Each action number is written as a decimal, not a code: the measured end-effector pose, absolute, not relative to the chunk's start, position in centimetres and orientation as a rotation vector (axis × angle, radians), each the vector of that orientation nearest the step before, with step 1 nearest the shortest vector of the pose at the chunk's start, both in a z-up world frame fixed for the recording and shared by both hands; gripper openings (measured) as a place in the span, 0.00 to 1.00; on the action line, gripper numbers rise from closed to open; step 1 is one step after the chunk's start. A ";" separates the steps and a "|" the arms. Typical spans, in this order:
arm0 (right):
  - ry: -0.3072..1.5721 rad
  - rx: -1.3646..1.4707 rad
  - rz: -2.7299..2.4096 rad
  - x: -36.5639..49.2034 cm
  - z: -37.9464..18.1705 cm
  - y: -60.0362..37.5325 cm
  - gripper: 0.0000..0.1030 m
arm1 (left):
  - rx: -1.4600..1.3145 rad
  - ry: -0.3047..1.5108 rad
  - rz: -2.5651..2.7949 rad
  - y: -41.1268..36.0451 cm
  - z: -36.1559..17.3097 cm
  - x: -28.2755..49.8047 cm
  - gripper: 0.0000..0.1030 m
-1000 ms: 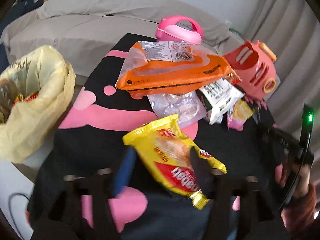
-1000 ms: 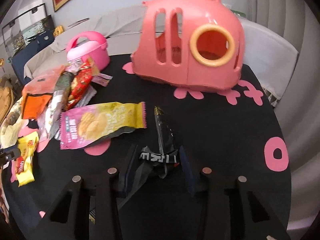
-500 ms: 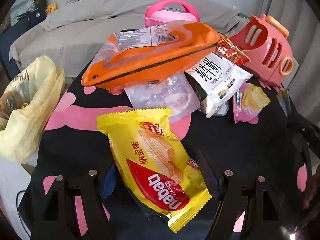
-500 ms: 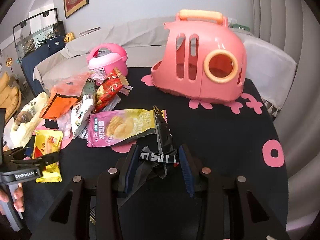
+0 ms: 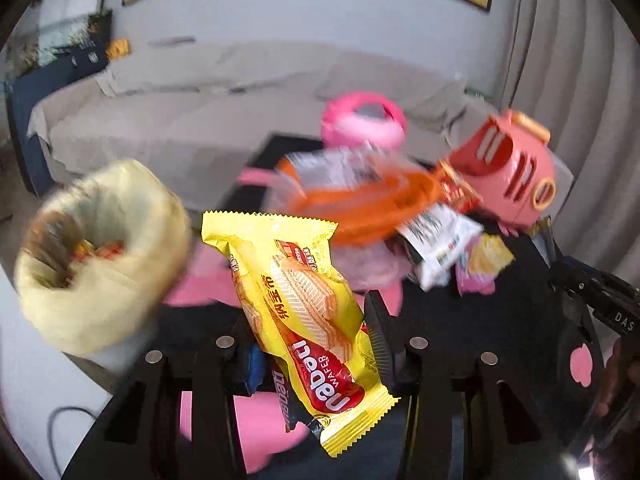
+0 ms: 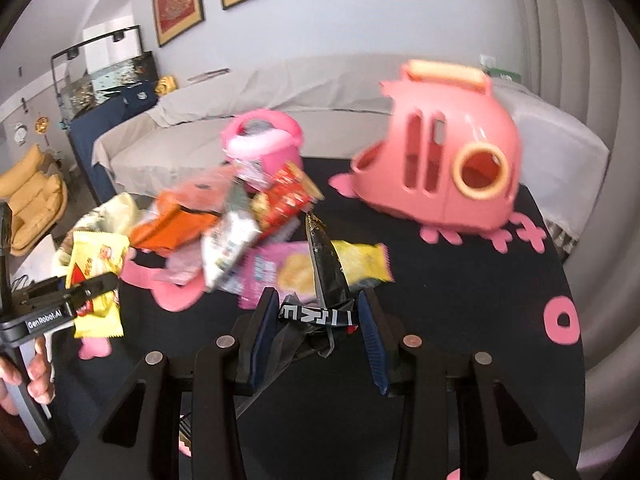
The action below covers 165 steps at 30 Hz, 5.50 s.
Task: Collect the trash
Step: 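Drop the wafer pack into the yellow bag while the right gripper holds a black strap, then grasp the orange snack bag with the left gripper, then lift the orange bag with the left gripper while the right gripper grasps the green milk carton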
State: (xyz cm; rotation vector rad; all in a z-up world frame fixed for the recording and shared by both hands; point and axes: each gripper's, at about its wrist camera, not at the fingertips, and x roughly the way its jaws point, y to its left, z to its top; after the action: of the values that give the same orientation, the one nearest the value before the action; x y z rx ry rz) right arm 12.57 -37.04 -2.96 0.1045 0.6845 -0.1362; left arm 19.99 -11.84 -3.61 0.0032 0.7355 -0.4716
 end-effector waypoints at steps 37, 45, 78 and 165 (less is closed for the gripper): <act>0.710 -0.085 0.170 29.5 -1.4 -16.6 0.37 | -0.322 0.773 -0.293 11.2 -6.2 37.1 0.72; 0.767 -0.091 0.226 33.0 -3.3 -13.2 0.37 | -0.374 0.774 -0.214 14.8 -6.5 36.6 0.77; 1.070 -0.175 0.430 42.5 -11.9 0.8 0.56 | -0.422 0.643 0.049 24.6 -5.6 31.1 0.89; 0.925 -0.300 -0.121 34.3 -7.1 -27.6 0.57 | -0.208 0.839 -0.415 3.0 -7.1 24.1 0.30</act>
State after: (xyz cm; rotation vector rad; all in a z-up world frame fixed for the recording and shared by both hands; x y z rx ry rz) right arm 34.30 -27.59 -7.11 -0.2997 0.9255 -0.1212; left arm 24.10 2.95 -7.06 -0.2085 0.8385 -0.4149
